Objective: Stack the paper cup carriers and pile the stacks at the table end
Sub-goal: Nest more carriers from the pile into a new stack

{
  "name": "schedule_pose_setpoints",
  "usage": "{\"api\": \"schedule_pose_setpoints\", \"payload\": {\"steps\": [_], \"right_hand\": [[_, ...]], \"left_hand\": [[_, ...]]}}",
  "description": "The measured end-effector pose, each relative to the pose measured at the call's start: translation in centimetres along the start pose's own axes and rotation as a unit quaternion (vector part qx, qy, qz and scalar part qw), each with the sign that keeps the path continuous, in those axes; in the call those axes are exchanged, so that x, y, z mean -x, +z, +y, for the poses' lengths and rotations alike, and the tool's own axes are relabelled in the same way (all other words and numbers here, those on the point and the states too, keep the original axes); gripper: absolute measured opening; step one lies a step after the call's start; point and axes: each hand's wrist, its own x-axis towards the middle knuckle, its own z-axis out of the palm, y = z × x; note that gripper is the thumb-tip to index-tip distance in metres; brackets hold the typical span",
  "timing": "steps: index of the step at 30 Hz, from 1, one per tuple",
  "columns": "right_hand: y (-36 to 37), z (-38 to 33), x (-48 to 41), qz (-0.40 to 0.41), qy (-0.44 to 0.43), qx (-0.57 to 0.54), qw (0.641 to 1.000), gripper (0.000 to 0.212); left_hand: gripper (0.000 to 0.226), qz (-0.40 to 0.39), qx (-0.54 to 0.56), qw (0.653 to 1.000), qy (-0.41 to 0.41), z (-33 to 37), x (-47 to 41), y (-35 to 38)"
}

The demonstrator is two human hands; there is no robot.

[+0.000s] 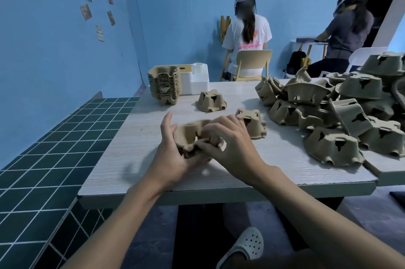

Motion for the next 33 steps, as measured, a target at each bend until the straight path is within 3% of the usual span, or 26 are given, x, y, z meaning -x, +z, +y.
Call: {"api": "schedule_pose_setpoints", "payload": {"steps": [3,6,9,13,16,21,25,27,30,31,33], "right_hand": [[-0.7,0.9,0.5,0.025,0.069,-0.046,0.996,0.029],[-1.7,3.8,0.4,0.023,0.196,0.009,0.980,0.031],[-2.4,6.6,0.0,-0.021,0.280,0.073,0.957,0.051],[-2.5,8.8,-1.2,-0.151,0.280,0.121,0.940,0.069],[-2.4,9.8,-2.0,-0.186,0.303,0.099,0.929,0.055],[-2.4,10.2,-2.3,-0.130,0.288,0.056,0.947,0.023],[-2.6,9.1,-2.7,-0.039,0.313,-0.050,0.947,0.014],[-2.8,7.9,-3.2,0.015,0.375,-0.171,0.911,0.022],[-3.2,6.2,-3.4,-0.026,0.454,-0.304,0.837,0.020],[-3.0,5.9,-3.2,-0.051,0.454,-0.293,0.840,0.020],[-2.5,5.9,-2.6,-0.079,0.417,-0.200,0.883,0.025]], "left_hand": [[0.133,-0.011,-0.003,1.000,0.000,0.0,0.0,0.0],[0.096,-0.017,-0.050,0.998,0.030,-0.1,-0.2,-0.1],[0.065,-0.031,-0.088,0.995,0.033,-0.3,-0.4,-0.1],[0.059,-0.039,-0.089,0.995,0.030,-0.4,-0.5,0.0],[0.053,-0.046,-0.092,0.994,0.031,-0.5,-0.6,0.0],[0.036,-0.053,-0.103,0.993,0.022,-0.9,-0.7,0.1],[0.034,-0.055,-0.100,0.993,0.024,-0.7,-0.6,0.1],[0.040,-0.050,-0.096,0.994,0.030,-0.5,-0.6,0.0],[0.069,-0.041,-0.097,0.994,0.042,-0.2,-0.4,-0.1],[0.077,-0.037,-0.099,0.993,0.044,-0.1,-0.4,-0.1],[0.081,-0.033,-0.102,0.993,0.042,0.0,-0.4,-0.1]]}}
